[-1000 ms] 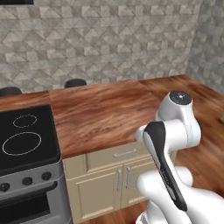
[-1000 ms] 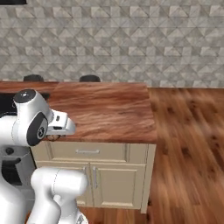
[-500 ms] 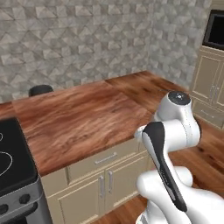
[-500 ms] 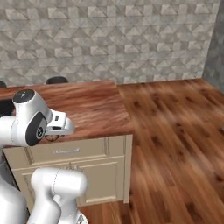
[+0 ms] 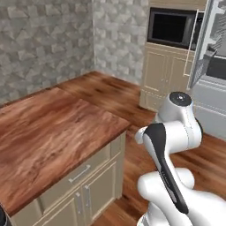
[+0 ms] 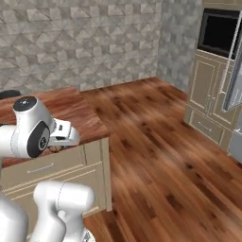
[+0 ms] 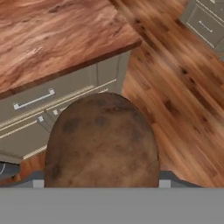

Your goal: Place the potato in the correct fridge rack based on whether it is a fruit or vegetable. Finally, close the fridge door.

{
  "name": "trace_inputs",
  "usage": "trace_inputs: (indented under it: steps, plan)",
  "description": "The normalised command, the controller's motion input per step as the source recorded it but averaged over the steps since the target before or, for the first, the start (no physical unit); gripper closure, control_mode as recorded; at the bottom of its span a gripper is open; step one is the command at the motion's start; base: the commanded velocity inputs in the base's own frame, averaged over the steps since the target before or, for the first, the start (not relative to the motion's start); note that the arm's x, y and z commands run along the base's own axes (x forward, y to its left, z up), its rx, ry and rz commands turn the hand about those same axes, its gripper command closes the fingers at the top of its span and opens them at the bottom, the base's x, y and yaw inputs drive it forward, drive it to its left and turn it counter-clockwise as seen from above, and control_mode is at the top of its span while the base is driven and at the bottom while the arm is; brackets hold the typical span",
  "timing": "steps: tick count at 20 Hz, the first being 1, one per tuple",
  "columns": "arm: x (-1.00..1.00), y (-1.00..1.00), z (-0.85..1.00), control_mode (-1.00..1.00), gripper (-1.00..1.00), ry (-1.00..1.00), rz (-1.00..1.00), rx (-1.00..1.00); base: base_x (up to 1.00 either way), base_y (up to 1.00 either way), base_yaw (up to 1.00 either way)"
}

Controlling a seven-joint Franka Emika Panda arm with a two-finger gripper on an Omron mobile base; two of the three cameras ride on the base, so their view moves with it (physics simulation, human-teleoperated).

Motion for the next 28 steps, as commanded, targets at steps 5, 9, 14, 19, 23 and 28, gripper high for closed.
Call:
trace_inputs:
  steps: [5, 9, 14, 19, 23, 28]
  plan:
    - [0.00, 0.00, 0.00, 1.00, 1.00, 0.00, 0.00, 0.00, 0.00, -0.18, -0.55]
    - [0.00, 0.00, 0.00, 1.00, 1.00, 0.00, 0.00, 0.00, 0.06, -0.36, -0.60]
    - [0.00, 0.00, 0.00, 1.00, 1.00, 0.00, 0.00, 0.00, 0.34, -0.49, -0.58]
    - [0.00, 0.00, 0.00, 1.00, 1.00, 0.00, 0.00, 0.00, 0.88, -0.43, -0.47]
    - [0.00, 0.00, 0.00, 1.00, 1.00, 0.00, 0.00, 0.00, 1.00, -0.05, -0.32]
    - [0.00, 0.00, 0.00, 1.00, 1.00, 0.00, 0.00, 0.00, 1.00, 0.00, -0.27]
